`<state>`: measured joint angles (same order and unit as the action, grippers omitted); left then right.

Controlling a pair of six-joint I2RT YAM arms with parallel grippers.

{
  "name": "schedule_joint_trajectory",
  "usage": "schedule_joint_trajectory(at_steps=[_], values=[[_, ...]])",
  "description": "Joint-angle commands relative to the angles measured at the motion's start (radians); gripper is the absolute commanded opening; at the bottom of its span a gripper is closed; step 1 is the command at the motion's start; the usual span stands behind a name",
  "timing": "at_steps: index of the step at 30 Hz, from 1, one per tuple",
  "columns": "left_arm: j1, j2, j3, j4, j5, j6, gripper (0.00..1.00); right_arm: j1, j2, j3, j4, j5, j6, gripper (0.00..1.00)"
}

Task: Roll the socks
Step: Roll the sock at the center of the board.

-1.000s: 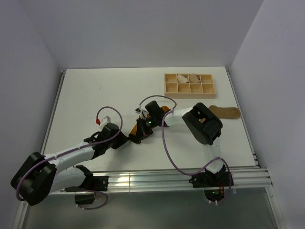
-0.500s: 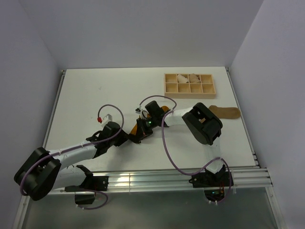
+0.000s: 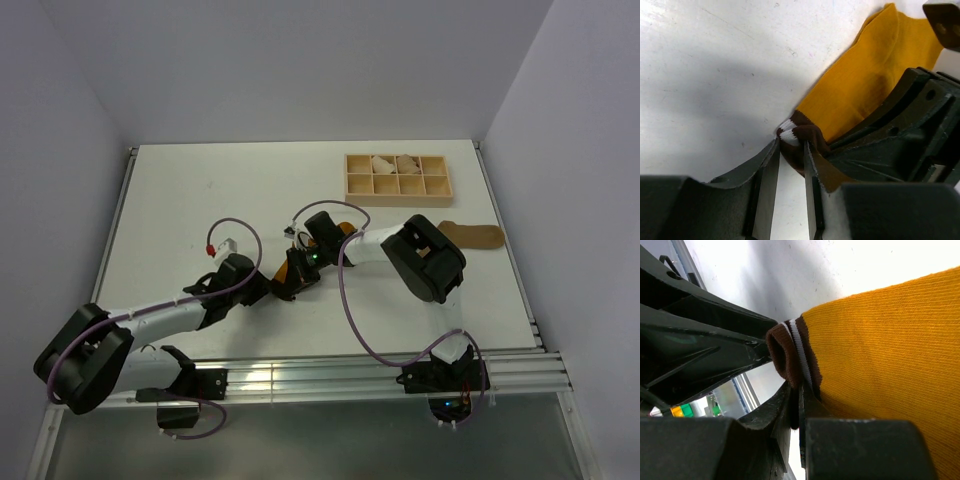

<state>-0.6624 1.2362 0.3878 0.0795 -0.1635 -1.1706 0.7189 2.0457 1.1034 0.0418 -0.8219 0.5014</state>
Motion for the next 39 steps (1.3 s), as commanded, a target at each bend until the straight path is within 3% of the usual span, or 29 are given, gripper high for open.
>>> schedule_joint_trajectory(at_steps=[1,22,34,39], values=[[-0.002,-0.035,0.033,0.028,-0.021,0.0,0.32,-0.001,0.031,-0.008,-0.006,0.032,-0.012,0.02],[0.0,0.025,0.056,0.054,-0.036,-0.012,0.34,-0.001,0.044,0.0,-0.017,0.032,-0.018,0.02],[-0.002,0.138,0.108,-0.006,-0.03,-0.011,0.23,-0.001,0.041,0.001,-0.03,0.046,-0.027,0.03],[-0.002,0.16,0.102,-0.035,-0.028,-0.027,0.18,-0.001,0.008,-0.013,-0.019,0.073,-0.031,0.11]])
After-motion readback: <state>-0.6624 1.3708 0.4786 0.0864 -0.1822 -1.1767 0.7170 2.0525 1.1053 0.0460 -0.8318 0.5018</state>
